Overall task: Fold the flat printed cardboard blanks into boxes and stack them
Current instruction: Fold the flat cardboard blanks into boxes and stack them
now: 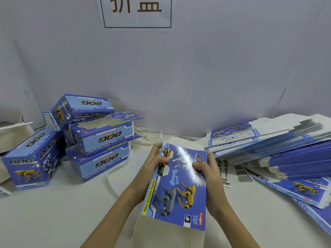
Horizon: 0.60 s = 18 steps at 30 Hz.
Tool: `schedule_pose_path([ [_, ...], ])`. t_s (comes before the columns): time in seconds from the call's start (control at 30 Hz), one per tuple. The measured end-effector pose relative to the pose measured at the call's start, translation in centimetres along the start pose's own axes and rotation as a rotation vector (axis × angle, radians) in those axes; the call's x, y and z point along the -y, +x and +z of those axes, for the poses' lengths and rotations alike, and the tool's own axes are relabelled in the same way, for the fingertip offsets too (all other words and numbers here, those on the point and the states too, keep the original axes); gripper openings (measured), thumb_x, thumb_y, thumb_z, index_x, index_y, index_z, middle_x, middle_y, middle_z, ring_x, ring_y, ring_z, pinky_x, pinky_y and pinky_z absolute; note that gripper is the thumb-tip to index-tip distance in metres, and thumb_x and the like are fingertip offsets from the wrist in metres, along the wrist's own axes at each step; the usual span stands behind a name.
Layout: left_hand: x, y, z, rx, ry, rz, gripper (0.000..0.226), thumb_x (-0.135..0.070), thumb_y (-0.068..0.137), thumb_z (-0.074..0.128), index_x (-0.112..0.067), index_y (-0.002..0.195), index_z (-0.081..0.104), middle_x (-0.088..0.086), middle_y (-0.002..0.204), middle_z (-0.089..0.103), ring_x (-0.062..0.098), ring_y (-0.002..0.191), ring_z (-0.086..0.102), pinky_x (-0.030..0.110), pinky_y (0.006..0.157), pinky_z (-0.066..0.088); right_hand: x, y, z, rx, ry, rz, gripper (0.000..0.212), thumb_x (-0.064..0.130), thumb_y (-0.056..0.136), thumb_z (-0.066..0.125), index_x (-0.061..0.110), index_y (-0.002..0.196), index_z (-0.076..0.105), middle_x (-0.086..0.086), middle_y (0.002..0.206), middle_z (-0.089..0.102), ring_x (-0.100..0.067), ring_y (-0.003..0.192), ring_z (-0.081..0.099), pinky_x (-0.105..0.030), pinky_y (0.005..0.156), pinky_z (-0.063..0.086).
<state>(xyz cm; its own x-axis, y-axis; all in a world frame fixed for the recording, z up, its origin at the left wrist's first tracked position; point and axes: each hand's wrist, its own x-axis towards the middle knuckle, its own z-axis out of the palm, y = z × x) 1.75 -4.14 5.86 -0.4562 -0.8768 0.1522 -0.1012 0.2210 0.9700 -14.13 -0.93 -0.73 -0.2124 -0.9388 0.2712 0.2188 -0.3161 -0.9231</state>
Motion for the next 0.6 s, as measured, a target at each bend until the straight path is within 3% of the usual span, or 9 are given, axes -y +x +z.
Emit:
schedule_pose_path([
  [0.1, 0.6, 0.6, -0.5, -0.028, -0.061, -0.021, 0.04, 0.026, 0.099, 0.033, 0.002, 0.13, 0.041, -0.003, 0.085, 0.046, -0.002, 0.055, 0.058, 0.01, 0.059, 0.042, 0.5, 0.1, 0.2, -0.021, 0.013, -0.004, 0.044, 0.02, 0.085, 0.061, -0.005, 0.118, 0.047, 0.008, 0.086, 0.069, -0.01, 0.072, 0.072, -0.024, 0.057, 0.056],
  [0.17, 1.0, 1.2, -0.8, -0.099, -0.096, -0.059, 0.041, 0.018, 0.102, 0.04, 0.002, 0.139, 0.047, -0.001, 0.091, 0.055, 0.005, 0.071, 0.063, 0.009, 0.064, 0.045, 0.6, 0.4, 0.2, -0.049, 0.026, 0.022, 0.047, 0.024, 0.09, 0.066, 0.011, 0.133, 0.052, 0.005, 0.106, 0.072, -0.015, 0.087, 0.076, -0.027, 0.065, 0.06],
  [0.23, 2.0, 0.9, -1.2, -0.152, -0.202, -0.08, 0.035, -0.006, 0.104, 0.053, -0.021, 0.136, 0.056, -0.012, 0.106, 0.072, -0.001, 0.09, 0.072, 0.011, 0.075, 0.053, 1.0, 0.6, 0.1, -0.076, -0.014, 0.015, 0.045, 0.023, 0.101, 0.068, 0.036, 0.141, 0.054, 0.006, 0.134, 0.064, -0.001, 0.104, 0.073, -0.017, 0.073, 0.058],
  [0.3, 3.2, 0.8, -2.0, -0.217, -0.308, -0.075, 0.028, -0.025, 0.103, 0.058, -0.04, 0.127, 0.06, -0.024, 0.103, 0.077, -0.007, 0.092, 0.072, 0.012, 0.071, 0.056, 1.6, 0.6, -0.1, -0.102, -0.004, 0.062, 0.053, 0.033, 0.098, 0.067, 0.043, 0.147, 0.05, 0.004, 0.146, 0.057, 0.008, 0.107, 0.07, -0.014, 0.072, 0.058],
  [0.4, 4.2, 1.4, -2.9, -0.232, -0.498, -0.118, 0.023, -0.039, 0.099, 0.061, -0.054, 0.115, 0.069, -0.011, 0.119, 0.076, 0.016, 0.111, 0.074, 0.034, 0.082, 0.064, 2.5, 0.3, 0.1, 0.036, 0.14, 0.347, 0.067, 0.057, 0.082, 0.071, 0.037, 0.144, 0.062, -0.005, 0.135, 0.072, -0.023, 0.11, 0.076, -0.041, 0.085, 0.064],
  [0.47, 4.4, 1.4, -3.1, -0.216, -0.606, -0.142, 0.036, -0.043, 0.095, 0.061, -0.045, 0.13, 0.066, 0.006, 0.133, 0.071, 0.031, 0.112, 0.072, 0.044, 0.08, 0.064, 2.8, 0.0, 0.4, 0.146, 0.169, 0.498, 0.057, 0.065, 0.078, 0.07, 0.03, 0.121, 0.08, -0.011, 0.126, 0.076, -0.029, 0.102, 0.078, -0.043, 0.084, 0.065],
  [0.53, 4.8, 1.3, -2.8, -0.192, -0.648, -0.149, 0.045, -0.044, 0.101, 0.055, -0.035, 0.146, 0.055, 0.015, 0.14, 0.065, 0.032, 0.105, 0.072, 0.04, 0.071, 0.063, 2.7, -0.1, 0.5, 0.159, 0.179, 0.567, 0.054, 0.068, 0.078, 0.068, 0.03, 0.113, 0.083, -0.01, 0.125, 0.077, -0.028, 0.101, 0.079, -0.04, 0.082, 0.065],
  [0.6, 5.4, 1.8, -2.3, -0.233, -0.553, -0.109, 0.04, -0.044, 0.108, 0.047, -0.045, 0.147, 0.048, -0.002, 0.136, 0.069, 0.018, 0.109, 0.074, 0.034, 0.071, 0.063, 2.5, 0.0, 0.9, 0.169, 0.138, 0.557, 0.054, 0.068, 0.085, 0.063, 0.03, 0.12, 0.08, -0.008, 0.127, 0.076, -0.027, 0.108, 0.077, -0.037, 0.082, 0.064],
])
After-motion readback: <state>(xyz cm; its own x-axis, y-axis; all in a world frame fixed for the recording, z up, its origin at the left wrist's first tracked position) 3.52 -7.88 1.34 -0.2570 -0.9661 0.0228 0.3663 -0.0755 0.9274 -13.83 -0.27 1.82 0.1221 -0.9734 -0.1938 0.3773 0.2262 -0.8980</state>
